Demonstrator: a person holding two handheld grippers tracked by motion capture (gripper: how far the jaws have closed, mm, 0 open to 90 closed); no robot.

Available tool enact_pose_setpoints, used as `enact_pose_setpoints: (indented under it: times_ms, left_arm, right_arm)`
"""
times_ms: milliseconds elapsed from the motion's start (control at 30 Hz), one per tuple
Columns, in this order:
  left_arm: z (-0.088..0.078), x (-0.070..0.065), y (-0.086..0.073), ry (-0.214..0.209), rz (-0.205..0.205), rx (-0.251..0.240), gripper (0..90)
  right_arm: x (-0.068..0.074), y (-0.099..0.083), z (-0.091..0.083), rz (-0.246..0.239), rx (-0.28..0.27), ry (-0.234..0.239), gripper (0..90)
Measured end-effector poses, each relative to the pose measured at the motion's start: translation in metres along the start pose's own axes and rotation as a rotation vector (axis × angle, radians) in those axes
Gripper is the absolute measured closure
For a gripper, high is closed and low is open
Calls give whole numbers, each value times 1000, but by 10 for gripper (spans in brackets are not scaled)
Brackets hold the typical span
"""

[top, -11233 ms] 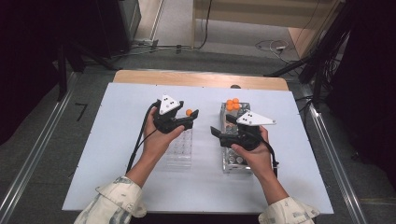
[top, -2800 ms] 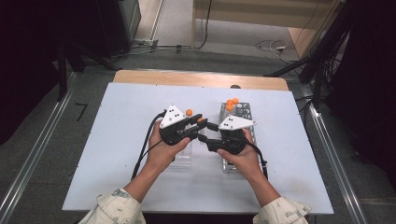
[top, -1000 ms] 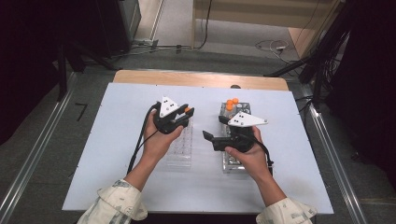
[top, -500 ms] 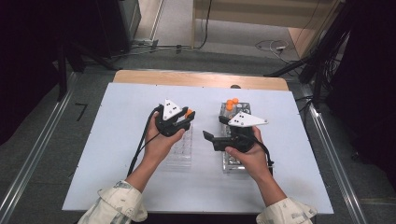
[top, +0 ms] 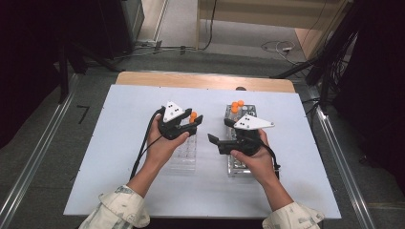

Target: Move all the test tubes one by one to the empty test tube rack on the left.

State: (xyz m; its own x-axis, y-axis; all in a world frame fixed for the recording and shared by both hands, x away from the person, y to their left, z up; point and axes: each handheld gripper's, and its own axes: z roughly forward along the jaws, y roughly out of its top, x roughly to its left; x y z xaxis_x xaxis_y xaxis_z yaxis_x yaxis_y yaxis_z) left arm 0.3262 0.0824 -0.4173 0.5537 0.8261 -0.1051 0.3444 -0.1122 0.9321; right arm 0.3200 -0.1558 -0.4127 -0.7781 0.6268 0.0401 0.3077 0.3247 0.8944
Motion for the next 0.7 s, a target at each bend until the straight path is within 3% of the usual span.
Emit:
enact_pose_setpoints:
  times_ms: [333, 700]
  left_arm:
    - [-10, 0, 5, -74, -35, 55, 306]
    - [-19, 0, 6, -74, -36, 59, 279]
  right_arm:
    - [-2, 0, -2, 3, -4, -7, 173]
    - [-8, 0, -7, 9, -15, -33, 177]
